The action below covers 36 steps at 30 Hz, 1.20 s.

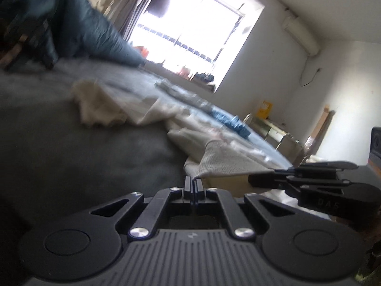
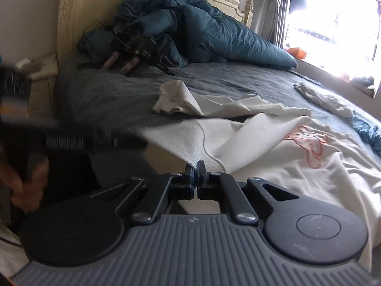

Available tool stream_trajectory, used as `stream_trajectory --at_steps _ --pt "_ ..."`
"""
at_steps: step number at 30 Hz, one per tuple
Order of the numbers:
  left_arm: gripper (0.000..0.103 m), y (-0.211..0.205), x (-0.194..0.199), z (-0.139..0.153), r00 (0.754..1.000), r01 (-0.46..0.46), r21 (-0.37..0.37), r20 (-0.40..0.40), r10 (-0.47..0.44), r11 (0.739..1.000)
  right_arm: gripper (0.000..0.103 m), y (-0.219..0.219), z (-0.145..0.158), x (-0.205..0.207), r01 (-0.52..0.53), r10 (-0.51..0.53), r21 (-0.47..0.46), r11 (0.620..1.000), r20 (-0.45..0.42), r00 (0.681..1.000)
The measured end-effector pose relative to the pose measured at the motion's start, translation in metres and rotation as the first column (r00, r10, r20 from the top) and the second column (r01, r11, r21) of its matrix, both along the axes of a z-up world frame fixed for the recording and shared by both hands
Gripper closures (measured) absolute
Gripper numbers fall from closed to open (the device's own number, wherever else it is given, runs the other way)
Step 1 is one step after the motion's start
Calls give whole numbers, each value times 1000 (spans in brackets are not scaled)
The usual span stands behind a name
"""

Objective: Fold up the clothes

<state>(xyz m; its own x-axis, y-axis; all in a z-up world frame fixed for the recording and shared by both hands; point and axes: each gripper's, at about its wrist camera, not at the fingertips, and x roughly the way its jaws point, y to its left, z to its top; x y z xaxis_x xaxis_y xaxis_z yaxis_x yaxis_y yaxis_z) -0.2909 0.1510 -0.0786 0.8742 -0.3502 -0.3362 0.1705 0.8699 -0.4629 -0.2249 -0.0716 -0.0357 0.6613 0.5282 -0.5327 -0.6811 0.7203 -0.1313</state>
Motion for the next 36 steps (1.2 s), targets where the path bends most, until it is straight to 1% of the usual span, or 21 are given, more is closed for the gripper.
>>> stream_trajectory --at_steps 2,4,5,6,8,11,12,13,15,16,18,20,24,26,27,28,29,31,33,34,36 --pt "101 4 0 -9 999 -14 13 -48 15 1000 102 7 -14 5 -16 14 -49 999 -25 1000" --pt "102 12 0 -19 996 -20 -20 -92 18 1000 102 11 -29 8 -29 23 -79 996 -78 997" --pt "102 16 0 -22 993 -23 -38 -113 19 999 102 14 -36 7 -30 22 -91 995 -84 996" --pt "102 21 0 -25 992 -17 -45 -127 11 999 102 15 -41 6 -33 25 -99 994 -86 996" --pt "101 30 -3 -24 992 -12 -57 -126 5 998 102 17 -48 3 -37 27 -107 994 -87 996" --pt "90 43 0 -16 995 1 -88 -96 -10 996 102 14 -50 1 -35 27 -84 996 -91 996" --pt "82 44 5 -10 997 15 -88 -74 -22 996 102 14 -51 1 -38 30 -83 996 -90 995" --pt "76 41 12 -6 998 30 -84 -54 -34 996 102 12 -52 0 -40 32 -85 996 -88 996" --pt "74 33 32 0 996 77 -86 -42 -81 993 102 9 -53 -2 -42 35 -86 995 -84 996" --pt "70 28 43 3 994 101 -94 -43 -105 990 102 9 -53 -2 -44 36 -91 995 -80 996" --pt "69 24 70 0 986 126 -151 -88 -140 981 102 8 -54 -3 -42 35 -94 995 -76 996" --pt "69 21 95 -5 978 133 -212 -133 -163 968 102 4 -54 -3 -39 32 -87 995 -78 996" --pt "69 22 134 -21 958 93 -295 -234 -166 951 102 -1 -55 -3 -33 28 -61 998 -82 996" --pt "70 21 151 -30 937 99 -348 -282 -205 932 102 -4 -55 -3 -31 27 -46 998 -84 996" --pt "78 22 155 -33 931 99 -365 -294 -215 926 102 -5 -55 -2 -30 27 -40 999 -85 996" --pt "92 22 160 -36 925 98 -380 -305 -225 920 102 -6 -55 -2 -30 27 -35 999 -86 996" --pt "94 23 162 -35 921 93 -388 -316 -227 917 102 -7 -54 -2 -30 27 -31 999 -85 996" --pt "96 31 161 -29 921 82 -429 -313 -233 900 102 -8 -53 -3 -31 28 -26 999 -80 996" --pt "99 45 153 -20 930 68 -460 -293 -224 885 102 -9 -48 -5 -38 37 -19 999 -65 997" --pt "99 52 151 -15 935 57 -453 -287 -206 890 102 -9 -46 -6 -43 42 -15 999 -57 998" --pt "99 65 149 -14 940 24 -417 -300 -162 909 102 -6 -42 -5 -56 56 -3 998 -46 997"
